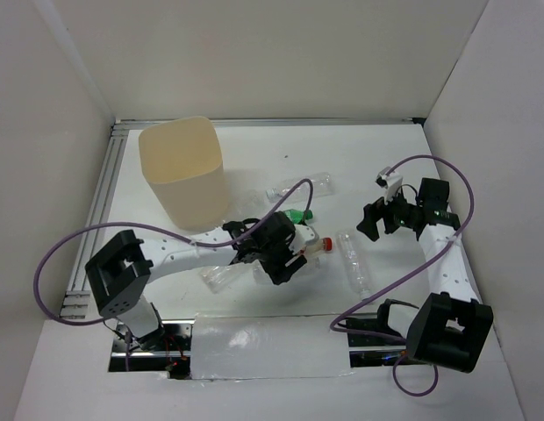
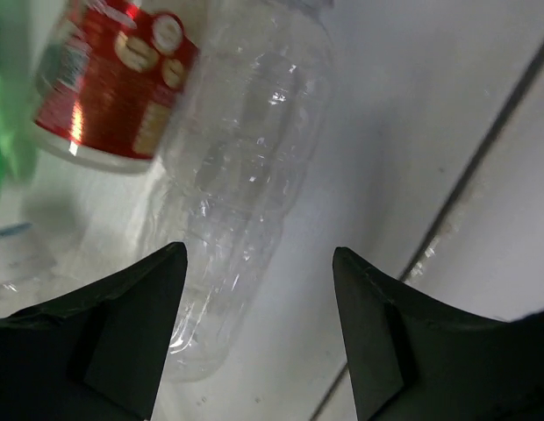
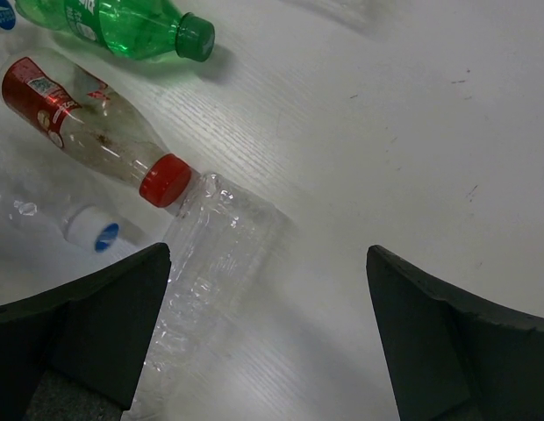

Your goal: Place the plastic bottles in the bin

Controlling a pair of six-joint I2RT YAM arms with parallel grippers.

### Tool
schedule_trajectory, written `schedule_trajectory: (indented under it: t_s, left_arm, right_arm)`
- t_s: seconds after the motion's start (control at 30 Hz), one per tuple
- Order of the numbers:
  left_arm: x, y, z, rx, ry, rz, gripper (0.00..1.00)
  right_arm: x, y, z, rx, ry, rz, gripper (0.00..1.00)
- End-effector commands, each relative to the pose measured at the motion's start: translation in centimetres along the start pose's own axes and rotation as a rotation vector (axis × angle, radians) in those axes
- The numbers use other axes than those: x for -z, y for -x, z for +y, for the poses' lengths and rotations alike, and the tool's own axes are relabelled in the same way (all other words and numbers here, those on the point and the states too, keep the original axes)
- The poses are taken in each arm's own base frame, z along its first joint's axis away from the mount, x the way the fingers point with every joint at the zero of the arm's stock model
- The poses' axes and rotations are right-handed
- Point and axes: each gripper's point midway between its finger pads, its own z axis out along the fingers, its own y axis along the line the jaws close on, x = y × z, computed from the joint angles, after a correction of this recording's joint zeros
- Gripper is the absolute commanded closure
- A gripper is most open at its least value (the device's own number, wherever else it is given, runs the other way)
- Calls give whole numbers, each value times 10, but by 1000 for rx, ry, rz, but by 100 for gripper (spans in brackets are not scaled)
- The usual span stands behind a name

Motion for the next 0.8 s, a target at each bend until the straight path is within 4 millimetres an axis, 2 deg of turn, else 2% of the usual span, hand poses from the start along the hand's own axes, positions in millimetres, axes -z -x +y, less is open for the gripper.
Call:
schedule_trajectory:
  t_s: [0.0,0.13,0.2,0.23,0.33,0.37,0.43,0.53,0.6,0.7,0.77]
  left_arm:
    - [-21,-7,-2,-80,-40,50,21]
    - [-37,-13,12,-101,16,93,25]
    - [-37,-11,14,-103,28,83,28]
    - [-40,-13,14,-102,28,92,36]
    - [-37,-11,14,-103,28,83,48]
    - [-33,-10,13,-104,28,74,61]
    - [-24,-7,6,-114,12,64,71]
    - [-2,15,-9,-135,-3,-8,89]
    - [21,36,-21,-141,-23,-67,100]
    - [55,68,-28,-131,-28,-187,100]
    - [92,97,-18,-90,-5,-304,100]
  right_arm:
    - [1,6,3,19,28,-11,1]
    - [2,10,2,26,24,-16,1]
    - [2,8,3,19,28,-11,1]
    - [2,8,3,19,28,-11,1]
    - [3,7,5,20,28,-12,1]
    - [3,5,7,14,32,-6,1]
    - [3,5,7,14,32,-6,1]
    - [3,4,9,15,44,-5,1]
    - [3,4,12,8,56,-6,2]
    - [4,7,13,9,62,-12,6]
    - [6,11,15,9,71,-19,7]
